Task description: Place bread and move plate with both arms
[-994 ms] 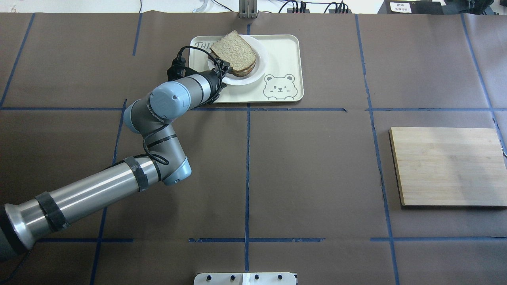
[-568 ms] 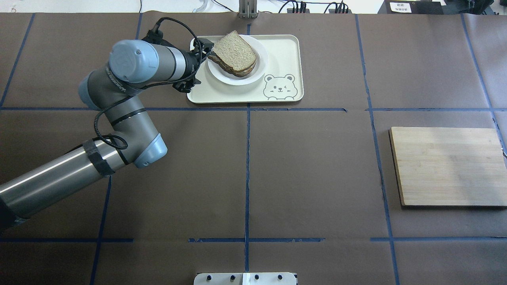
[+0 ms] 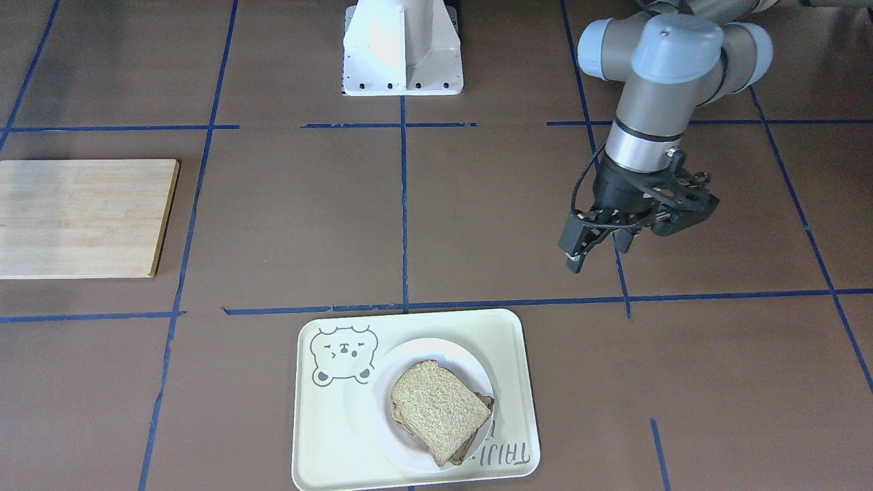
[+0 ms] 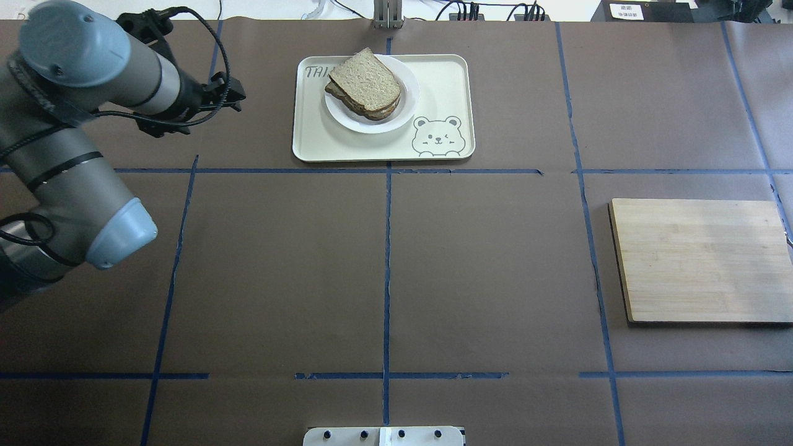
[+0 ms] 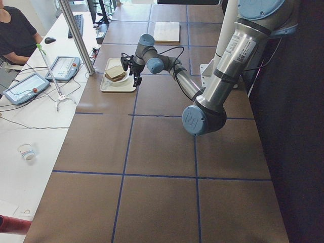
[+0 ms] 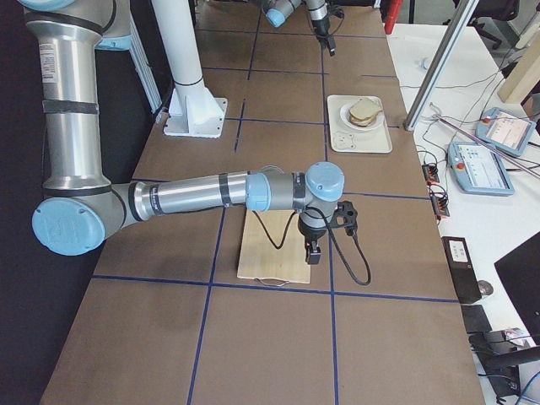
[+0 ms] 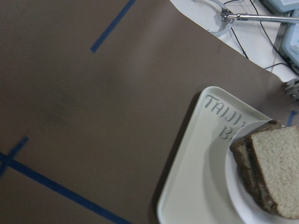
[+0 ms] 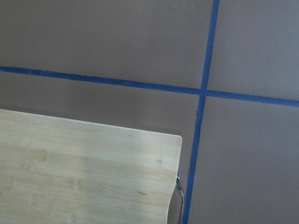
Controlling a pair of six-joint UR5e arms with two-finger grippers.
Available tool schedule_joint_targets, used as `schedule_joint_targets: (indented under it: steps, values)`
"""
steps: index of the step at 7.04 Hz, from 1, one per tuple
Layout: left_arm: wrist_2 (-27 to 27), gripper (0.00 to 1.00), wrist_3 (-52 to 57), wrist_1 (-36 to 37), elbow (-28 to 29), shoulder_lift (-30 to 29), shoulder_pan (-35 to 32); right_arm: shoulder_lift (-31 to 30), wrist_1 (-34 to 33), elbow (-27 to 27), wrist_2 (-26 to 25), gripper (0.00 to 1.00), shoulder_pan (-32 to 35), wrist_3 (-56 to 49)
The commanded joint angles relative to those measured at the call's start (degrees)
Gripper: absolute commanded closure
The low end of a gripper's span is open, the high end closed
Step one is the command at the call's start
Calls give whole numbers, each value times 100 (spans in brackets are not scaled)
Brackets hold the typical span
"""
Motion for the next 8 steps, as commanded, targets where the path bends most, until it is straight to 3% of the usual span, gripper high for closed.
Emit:
schedule_joint_targets:
  steps: [1, 3, 5, 6, 8]
  values:
    - [-1188, 0, 2294, 876, -171, 535, -961, -307, -2, 10, 73, 0, 259, -229]
    - [-1875, 0, 4299, 896, -83, 1316, -1788, -448, 7, 132, 64, 0, 295, -186]
    - [-1913, 0, 5928, 922, 31, 2011, -2526, -448, -2, 159, 64, 0, 295, -159]
    - [-1965, 0, 6657, 957, 327, 2093, -2887, -448, -2, 159, 73, 0, 295, -159]
    - [-2647, 0, 8345, 913, 1442, 2172, -3651, -448, -2, 133, 73, 0, 295, -159]
